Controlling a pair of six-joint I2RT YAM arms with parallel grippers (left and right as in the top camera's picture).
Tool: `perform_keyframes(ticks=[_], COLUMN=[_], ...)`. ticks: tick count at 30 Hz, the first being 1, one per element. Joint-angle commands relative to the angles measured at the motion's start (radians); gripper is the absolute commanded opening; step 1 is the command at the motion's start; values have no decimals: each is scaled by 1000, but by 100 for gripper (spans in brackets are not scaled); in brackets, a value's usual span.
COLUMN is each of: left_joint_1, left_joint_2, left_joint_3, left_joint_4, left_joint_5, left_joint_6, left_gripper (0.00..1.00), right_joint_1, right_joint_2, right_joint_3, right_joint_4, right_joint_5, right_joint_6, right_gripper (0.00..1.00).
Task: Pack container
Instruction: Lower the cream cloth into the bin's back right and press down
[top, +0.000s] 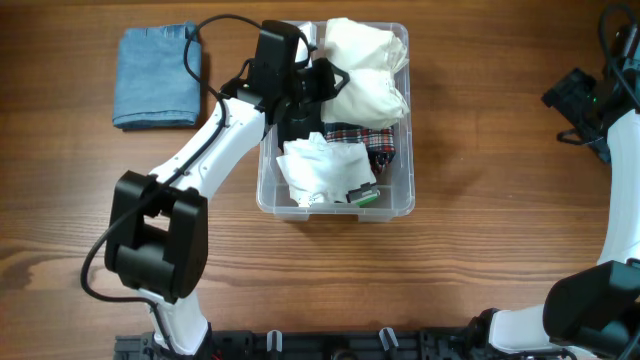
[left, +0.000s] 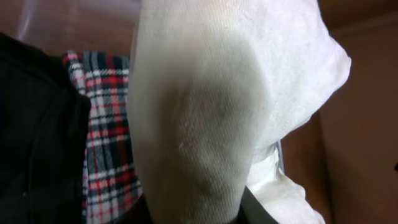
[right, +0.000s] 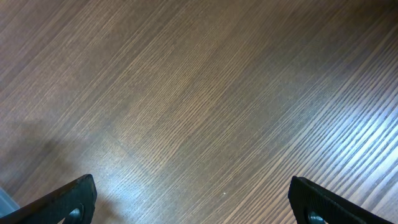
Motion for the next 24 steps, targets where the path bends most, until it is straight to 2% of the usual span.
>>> perform_keyframes(ticks=[1, 3, 5, 7, 10, 13, 16, 24], left_joint_1=[0, -5, -10, -10, -8, 4, 21, 73], left_joint_2=[15, 29, 36, 36, 36, 32, 16, -140], left_joint_3=[30, 30, 29, 29, 29, 29, 29, 33], left_joint_4=[29, 26, 29, 31, 43, 44, 56, 63], left_joint_5=[-8, -8, -8, -8, -8, -3, 35, 41], left_joint_6=[-2, -2, -6, -5, -5, -5, -5, 3], left_gripper=[31, 32, 44, 66, 67, 76, 80, 80], right_joint_1=[0, 0, 0, 0, 0, 0, 0, 0], right_joint_2=[5, 5, 5, 5, 5, 5, 5, 5], right_joint_3=[-2, -2, -2, -2, -2, -2, -2, -2], right_joint_4=[3, 3, 3, 3, 3, 3, 3, 3], right_joint_5=[6, 6, 6, 6, 6, 6, 6, 6], right_joint_6=[13, 13, 13, 13, 13, 13, 13, 13], right_gripper=[100, 100, 100, 100, 100, 100, 100, 100])
